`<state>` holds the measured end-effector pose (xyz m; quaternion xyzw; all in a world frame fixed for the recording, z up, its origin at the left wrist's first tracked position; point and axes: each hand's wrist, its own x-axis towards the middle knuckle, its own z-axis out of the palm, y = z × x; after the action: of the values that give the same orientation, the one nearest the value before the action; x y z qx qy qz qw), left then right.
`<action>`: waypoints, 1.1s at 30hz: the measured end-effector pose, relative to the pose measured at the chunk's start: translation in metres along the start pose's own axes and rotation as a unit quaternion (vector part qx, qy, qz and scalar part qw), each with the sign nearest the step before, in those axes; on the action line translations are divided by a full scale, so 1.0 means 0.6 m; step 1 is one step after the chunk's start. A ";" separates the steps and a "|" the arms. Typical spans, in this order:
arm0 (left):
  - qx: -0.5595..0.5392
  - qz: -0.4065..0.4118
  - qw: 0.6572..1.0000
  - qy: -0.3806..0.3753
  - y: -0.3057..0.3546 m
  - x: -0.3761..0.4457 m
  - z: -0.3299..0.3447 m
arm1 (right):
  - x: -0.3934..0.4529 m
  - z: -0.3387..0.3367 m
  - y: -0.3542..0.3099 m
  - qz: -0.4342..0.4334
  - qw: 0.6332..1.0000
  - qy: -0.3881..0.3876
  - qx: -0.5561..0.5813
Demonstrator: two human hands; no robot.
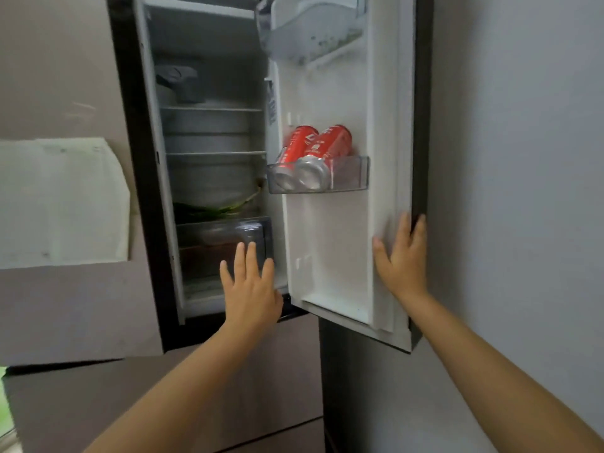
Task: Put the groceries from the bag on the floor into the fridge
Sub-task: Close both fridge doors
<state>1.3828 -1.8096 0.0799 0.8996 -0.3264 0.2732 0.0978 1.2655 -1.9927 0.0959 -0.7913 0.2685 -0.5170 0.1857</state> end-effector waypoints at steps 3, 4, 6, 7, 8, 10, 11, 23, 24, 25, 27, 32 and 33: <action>-0.022 0.001 1.000 0.005 0.010 0.008 0.009 | -0.020 -0.004 -0.004 -0.033 0.999 -0.011 -0.029; -0.036 -0.003 0.999 0.013 0.012 0.009 0.009 | -0.030 -0.004 -0.006 -0.045 0.998 -0.009 -0.032; -0.055 -0.015 0.998 0.027 0.006 0.009 0.010 | -0.054 0.001 -0.015 -0.076 0.997 0.008 -0.027; -0.061 -0.021 0.997 0.034 -0.001 0.007 0.009 | -0.066 0.006 -0.021 -0.099 0.995 0.024 -0.025; -0.068 -0.028 0.997 0.039 -0.012 0.006 0.008 | -0.077 0.014 -0.027 -0.127 0.990 0.045 -0.028; -0.078 -0.047 0.994 0.052 -0.042 0.000 0.006 | -0.095 0.031 -0.041 -0.200 0.974 0.096 -0.048; -0.080 -0.060 0.993 0.060 -0.060 -0.004 0.003 | -0.101 0.041 -0.048 -0.237 0.963 0.113 -0.054; -0.049 -0.108 0.992 0.033 -0.280 -0.052 -0.004 | -0.098 0.228 -0.184 -0.401 0.914 0.049 -0.022; -0.047 -0.099 0.994 0.020 -0.291 -0.049 -0.005 | -0.097 0.251 -0.196 -0.378 0.925 0.043 -0.018; -0.040 -0.086 0.995 0.007 -0.303 -0.045 -0.003 | -0.096 0.271 -0.209 -0.358 0.933 0.038 -0.014; -0.032 -0.058 0.998 -0.012 -0.324 -0.034 0.009 | -0.093 0.311 -0.231 -0.319 0.947 0.034 -0.004; -0.028 -0.008 0.999 0.012 -0.355 -0.006 0.050 | -0.085 0.387 -0.255 -0.303 0.951 0.054 -0.024; -0.016 -0.001 1.000 0.015 -0.360 0.003 0.058 | -0.079 0.401 -0.253 -0.312 0.948 0.058 -0.027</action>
<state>1.5372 -1.6570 0.0527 0.8941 -0.3280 0.2813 0.1178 1.5067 -1.8403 0.0532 -0.8089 0.0320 -0.5867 -0.0220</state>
